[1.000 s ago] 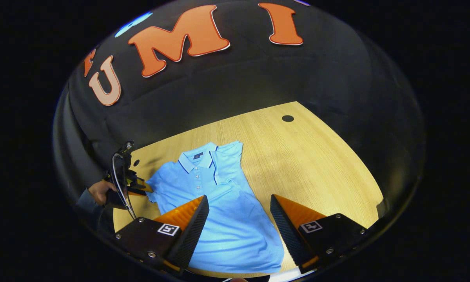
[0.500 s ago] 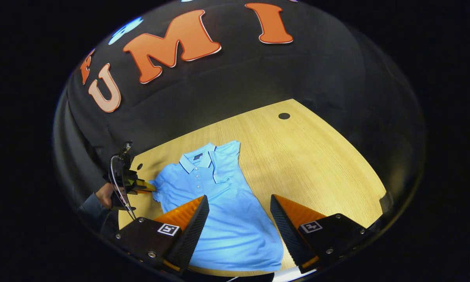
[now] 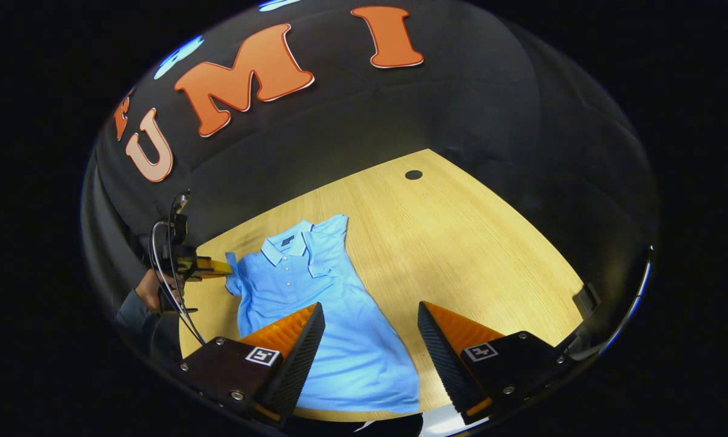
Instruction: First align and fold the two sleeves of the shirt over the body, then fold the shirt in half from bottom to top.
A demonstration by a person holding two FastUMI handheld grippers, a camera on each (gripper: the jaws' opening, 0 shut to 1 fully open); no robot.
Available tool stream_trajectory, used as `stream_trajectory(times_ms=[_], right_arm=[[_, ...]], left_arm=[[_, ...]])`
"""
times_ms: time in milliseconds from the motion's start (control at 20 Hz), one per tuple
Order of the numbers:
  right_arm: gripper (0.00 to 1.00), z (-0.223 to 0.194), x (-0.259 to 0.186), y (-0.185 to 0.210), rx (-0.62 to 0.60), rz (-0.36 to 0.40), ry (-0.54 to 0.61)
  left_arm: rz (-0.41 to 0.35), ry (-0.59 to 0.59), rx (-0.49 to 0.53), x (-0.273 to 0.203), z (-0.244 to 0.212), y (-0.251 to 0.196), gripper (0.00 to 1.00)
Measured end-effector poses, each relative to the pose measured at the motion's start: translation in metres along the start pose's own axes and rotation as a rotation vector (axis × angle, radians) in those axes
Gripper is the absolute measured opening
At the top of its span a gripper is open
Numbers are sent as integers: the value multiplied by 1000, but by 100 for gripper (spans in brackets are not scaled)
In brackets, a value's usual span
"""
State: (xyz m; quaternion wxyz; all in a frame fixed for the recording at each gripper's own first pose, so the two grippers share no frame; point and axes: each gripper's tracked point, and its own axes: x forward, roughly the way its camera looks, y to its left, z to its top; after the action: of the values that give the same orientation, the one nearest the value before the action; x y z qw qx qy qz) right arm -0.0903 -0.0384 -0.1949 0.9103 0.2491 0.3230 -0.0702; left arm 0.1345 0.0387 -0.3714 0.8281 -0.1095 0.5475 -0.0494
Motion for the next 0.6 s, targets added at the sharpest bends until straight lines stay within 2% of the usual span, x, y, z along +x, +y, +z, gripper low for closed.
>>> stream_trajectory(times_ms=[100, 250, 600], right_arm=[[94, -4, -2, -3, 17, -8, 3], [95, -15, -8, -9, 21, -23, 9], [96, -34, -15, -15, 33, -59, 33]], left_arm=[[4, -15, 10, 5, 6, -14, 6], [-58, -4, 29, 9, 7, -46, 6], [-124, 26, 109, 33, 4, -98, 7]])
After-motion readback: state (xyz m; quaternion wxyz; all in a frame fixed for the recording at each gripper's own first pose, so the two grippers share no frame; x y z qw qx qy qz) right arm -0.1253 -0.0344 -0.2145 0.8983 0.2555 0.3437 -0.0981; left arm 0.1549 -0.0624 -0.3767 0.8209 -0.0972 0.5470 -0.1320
